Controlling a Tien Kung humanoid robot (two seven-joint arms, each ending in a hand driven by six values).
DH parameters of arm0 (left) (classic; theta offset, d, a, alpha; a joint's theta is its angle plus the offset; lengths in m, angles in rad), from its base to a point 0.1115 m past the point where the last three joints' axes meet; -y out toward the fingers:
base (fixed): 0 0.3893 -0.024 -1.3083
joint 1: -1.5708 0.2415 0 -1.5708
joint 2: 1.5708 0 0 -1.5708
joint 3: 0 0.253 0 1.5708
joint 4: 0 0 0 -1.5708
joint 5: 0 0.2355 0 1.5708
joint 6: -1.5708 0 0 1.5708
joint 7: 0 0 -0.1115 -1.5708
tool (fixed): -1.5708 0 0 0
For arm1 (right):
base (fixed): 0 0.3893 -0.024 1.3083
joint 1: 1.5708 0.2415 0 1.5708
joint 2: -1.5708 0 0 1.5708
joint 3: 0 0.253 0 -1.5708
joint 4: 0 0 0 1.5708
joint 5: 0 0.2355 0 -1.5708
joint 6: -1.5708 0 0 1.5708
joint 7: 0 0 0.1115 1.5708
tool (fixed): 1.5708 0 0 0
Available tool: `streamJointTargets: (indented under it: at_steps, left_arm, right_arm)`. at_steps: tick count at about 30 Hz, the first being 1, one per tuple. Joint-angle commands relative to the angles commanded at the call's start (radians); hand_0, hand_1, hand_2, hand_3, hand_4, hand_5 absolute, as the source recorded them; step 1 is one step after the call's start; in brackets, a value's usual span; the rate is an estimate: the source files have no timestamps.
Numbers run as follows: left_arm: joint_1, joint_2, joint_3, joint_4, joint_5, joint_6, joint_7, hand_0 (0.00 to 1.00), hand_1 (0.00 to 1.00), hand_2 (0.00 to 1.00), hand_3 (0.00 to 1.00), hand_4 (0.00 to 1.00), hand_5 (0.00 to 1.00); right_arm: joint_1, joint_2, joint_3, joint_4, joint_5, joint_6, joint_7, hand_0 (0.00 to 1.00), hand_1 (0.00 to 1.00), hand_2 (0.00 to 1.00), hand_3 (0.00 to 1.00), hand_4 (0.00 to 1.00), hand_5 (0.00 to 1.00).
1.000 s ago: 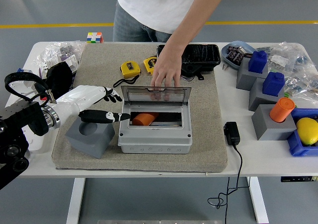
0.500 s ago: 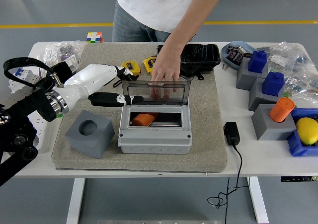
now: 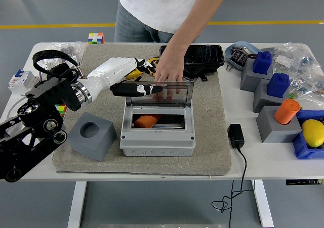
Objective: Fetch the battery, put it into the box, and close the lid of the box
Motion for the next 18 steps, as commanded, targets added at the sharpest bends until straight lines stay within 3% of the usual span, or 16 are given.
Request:
streamJointTargets:
  at_steps: [9,18]
  left_arm:
    - [0.033,0.026,0.016,-0.041,0.009,-0.058,0.026,0.759,0.752,0.713,0.716,0.998,0.998]
    - [0.056,0.071,0.047,-0.137,-0.002,-0.055,0.015,0.761,0.753,0.710,0.717,0.998,0.998]
  right_arm:
    - [-0.006,0.001,0.004,0.000,-0.006,0.000,-0.003,0.816,0.798,0.775,0.828,0.998,0.998]
    - [-0.009,-0.001,0.003,0.000,-0.004,-0.001,-0.004,0.816,0.799,0.774,0.828,0.998,0.998]
